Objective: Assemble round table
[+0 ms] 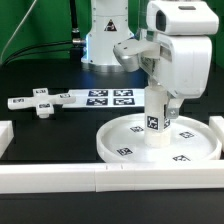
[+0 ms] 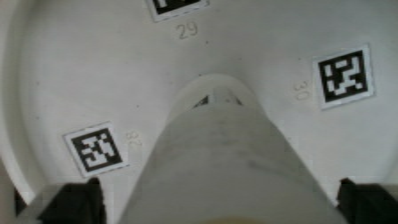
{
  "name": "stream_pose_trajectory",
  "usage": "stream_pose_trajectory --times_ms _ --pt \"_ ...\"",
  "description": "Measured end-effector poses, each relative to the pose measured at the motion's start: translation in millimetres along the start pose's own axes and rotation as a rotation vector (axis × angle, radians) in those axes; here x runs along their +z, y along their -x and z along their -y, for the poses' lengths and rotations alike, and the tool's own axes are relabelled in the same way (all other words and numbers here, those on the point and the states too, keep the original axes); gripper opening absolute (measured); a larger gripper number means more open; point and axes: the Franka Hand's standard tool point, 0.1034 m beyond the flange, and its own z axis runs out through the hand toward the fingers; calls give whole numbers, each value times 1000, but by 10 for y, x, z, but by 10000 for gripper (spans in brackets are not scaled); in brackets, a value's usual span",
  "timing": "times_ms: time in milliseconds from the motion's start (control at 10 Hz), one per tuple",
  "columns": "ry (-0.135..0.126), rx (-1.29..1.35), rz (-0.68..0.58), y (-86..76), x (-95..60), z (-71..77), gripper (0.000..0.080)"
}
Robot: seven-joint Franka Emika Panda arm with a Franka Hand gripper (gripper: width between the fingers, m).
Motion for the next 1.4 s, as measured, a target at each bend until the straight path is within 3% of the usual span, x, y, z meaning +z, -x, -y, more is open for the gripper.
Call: stream_pose_trajectory --times_ms 400,600,700,800,900,1000,1400 --pt "-4 -316 31 41 6 8 649" --pt "-4 -308 32 64 3 10 649" --pt "-4 -300 33 111 -6 10 601" --pt "-8 -295 33 139 -6 20 601" --pt "-9 -294 33 148 -3 23 444" --pt "-9 -294 33 148 -2 23 406" --pt "-8 -194 32 149 -2 24 407"
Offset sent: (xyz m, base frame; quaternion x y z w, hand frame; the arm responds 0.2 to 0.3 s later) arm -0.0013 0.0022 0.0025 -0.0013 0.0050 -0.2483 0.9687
